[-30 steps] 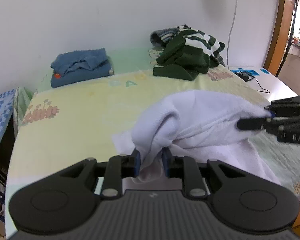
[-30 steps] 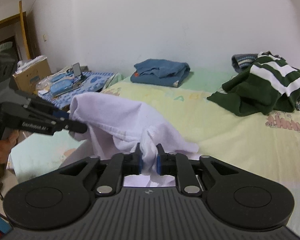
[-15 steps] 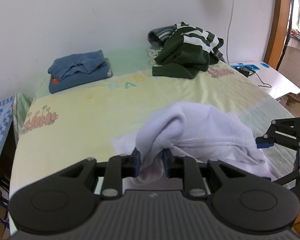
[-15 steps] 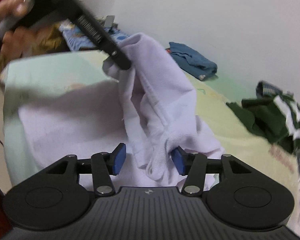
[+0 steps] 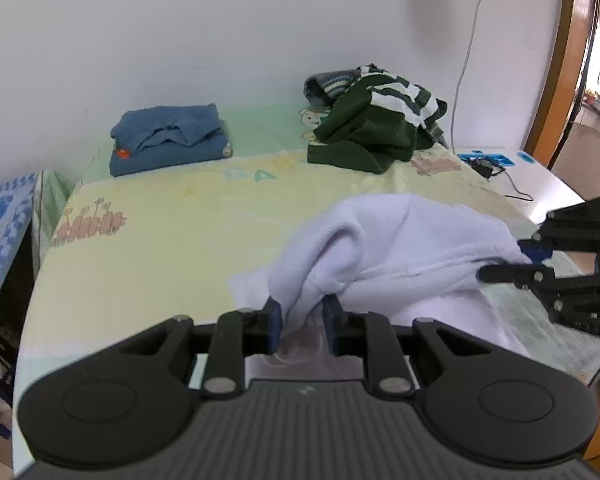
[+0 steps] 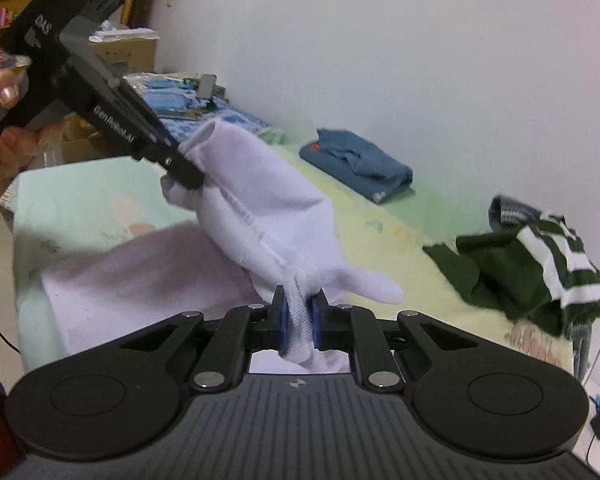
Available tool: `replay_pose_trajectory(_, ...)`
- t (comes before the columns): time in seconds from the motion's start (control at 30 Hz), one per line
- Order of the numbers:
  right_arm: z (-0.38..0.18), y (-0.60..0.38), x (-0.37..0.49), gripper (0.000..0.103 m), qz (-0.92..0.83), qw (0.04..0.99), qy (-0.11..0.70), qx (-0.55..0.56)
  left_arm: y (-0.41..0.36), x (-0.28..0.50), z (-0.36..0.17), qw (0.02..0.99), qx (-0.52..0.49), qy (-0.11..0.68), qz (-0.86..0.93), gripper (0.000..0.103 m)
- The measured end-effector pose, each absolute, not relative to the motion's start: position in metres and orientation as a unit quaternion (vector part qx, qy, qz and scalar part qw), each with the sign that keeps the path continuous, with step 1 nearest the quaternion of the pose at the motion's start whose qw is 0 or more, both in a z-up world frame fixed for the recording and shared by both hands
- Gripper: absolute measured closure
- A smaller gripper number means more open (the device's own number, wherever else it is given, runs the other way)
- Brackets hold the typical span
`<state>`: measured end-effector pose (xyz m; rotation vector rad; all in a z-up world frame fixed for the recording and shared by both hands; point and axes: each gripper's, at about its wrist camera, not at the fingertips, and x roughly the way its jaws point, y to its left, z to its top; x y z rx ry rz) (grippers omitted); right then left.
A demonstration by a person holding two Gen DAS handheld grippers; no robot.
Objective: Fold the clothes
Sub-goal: 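Carry the white garment with both grippers and lay it over the white shirt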
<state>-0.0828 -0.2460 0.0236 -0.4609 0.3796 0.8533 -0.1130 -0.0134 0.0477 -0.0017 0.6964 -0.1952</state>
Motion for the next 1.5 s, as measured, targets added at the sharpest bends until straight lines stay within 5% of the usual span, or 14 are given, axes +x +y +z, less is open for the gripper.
replay_pose_trajectory(1.37, -0.006, -0.257, -0.142, 0.091, 0.488, 0.768, 0.291, -0.296, -0.032, -0.182, -0.011, 0.885, 0.040, 0.441, -0.143, 0.083)
replay_pose_trajectory(1.5, -0.006, -0.259, -0.142, 0.082, 0.491, 0.766, 0.300, -0.287, -0.030, -0.185, -0.012, 0.882, 0.048, 0.441, -0.157, 0.082)
